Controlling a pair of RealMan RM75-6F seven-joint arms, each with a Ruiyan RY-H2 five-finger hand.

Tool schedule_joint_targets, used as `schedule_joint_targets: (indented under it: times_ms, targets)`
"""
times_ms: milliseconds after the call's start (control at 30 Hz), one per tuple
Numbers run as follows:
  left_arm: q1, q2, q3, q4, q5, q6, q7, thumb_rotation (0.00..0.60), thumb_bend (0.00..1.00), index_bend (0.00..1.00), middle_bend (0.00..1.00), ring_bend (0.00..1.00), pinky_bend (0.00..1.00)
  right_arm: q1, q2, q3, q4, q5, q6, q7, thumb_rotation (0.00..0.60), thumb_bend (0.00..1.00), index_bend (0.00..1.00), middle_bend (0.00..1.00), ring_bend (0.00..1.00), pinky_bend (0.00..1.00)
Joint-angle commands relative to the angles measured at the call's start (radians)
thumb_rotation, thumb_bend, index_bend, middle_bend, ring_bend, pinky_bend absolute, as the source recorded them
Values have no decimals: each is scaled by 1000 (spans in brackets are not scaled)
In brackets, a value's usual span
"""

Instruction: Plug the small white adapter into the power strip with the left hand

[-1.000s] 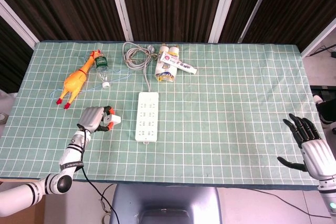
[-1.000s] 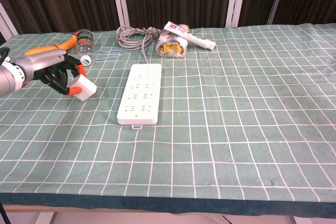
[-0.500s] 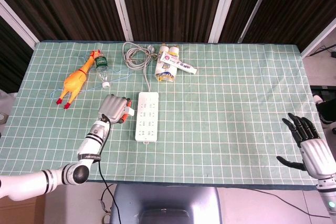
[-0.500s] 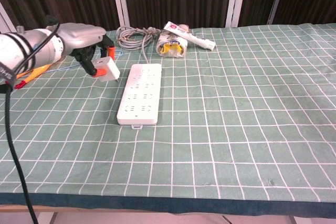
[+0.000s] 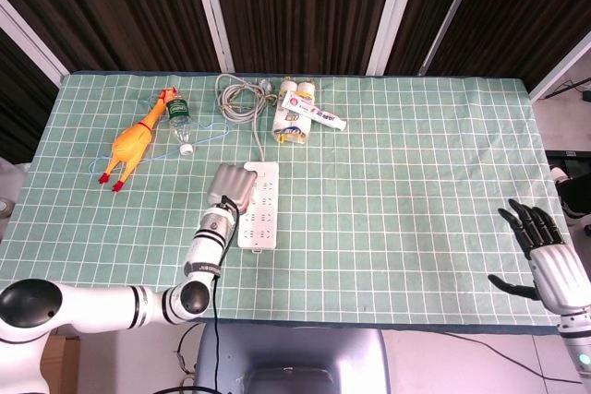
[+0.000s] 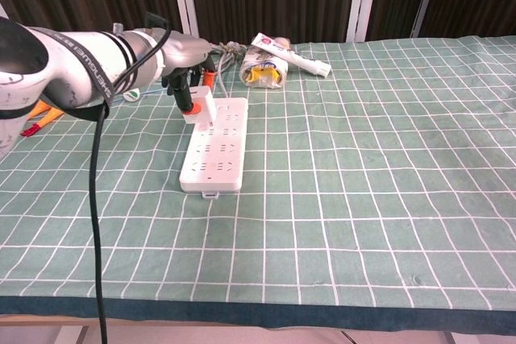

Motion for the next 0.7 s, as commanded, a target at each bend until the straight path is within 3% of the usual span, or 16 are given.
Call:
schedule_joint_targets:
  times_ms: [33,700]
  targets:
    - [-33,-29,-7,15,-64,24,33,600,376,716,762,600,450,-1,-2,0,5,1,1,4,600,0,0,58,0,45]
    - [-73,-71,-2,115,-148,-6,46,600,375,713,759,600,444,-15,-13,-4,40,16,-1,29,600,0,0,58,0,45]
